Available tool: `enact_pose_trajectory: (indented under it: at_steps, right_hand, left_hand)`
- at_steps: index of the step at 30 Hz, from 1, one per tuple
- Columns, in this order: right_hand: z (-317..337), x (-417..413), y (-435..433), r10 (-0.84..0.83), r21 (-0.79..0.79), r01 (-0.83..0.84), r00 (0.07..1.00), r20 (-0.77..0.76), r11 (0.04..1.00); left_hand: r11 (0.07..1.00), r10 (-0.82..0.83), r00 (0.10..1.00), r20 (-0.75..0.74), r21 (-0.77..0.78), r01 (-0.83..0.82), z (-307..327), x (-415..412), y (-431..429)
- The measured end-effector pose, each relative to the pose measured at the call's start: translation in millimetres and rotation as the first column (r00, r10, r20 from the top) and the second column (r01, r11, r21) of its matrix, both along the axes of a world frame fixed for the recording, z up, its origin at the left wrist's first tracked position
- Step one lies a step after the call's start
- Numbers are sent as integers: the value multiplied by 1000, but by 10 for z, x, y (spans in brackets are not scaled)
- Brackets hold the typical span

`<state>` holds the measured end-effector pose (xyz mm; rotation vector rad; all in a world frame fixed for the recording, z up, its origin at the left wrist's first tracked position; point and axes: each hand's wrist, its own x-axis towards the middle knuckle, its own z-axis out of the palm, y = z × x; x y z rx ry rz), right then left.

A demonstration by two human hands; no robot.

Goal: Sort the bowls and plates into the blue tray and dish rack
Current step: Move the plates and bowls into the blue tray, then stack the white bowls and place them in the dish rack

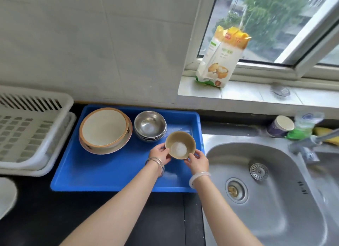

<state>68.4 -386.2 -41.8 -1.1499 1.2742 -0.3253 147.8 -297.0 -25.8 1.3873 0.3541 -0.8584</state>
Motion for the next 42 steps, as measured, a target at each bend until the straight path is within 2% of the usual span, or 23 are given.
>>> enact_pose_trajectory:
  at_steps: [10,16,22,28,32,35,38,42]
  right_hand:
    - [-220,381,-148,-35,-71,33,999,-29,997]
    - [-264,579,-252,-30,-66,31,999,16,997]
    - [-261,622,-300,-10,-80,10,1000,9,997]
    - [-185,589,-336,-13,100,0,992,122,995]
    - [-98,535,-382,81,213,-99,993,91,972]
    - [-1,456,-359,122,241,-129,992,44,962]
    - [117,378,-200,137,188,-133,990,-9,973]
    - [294,300,244,238,-24,-239,971,-36,971]
  left_hand:
    - [994,103,995,-7,-34,-103,-276,182,-320]
    - [985,144,989,-22,-88,-145,-324,198,-494]
    - [982,181,983,-15,-59,-182,-368,190,-571]
    - [978,203,979,-3,-45,-203,-337,182,-564]
    - [983,181,983,21,-33,-180,-248,189,-471]
    - [996,85,996,42,-2,-85,-157,172,-287]
    - [999,-37,994,101,43,32,-32,179,13]
    - [987,-87,963,254,152,49,182,186,669]
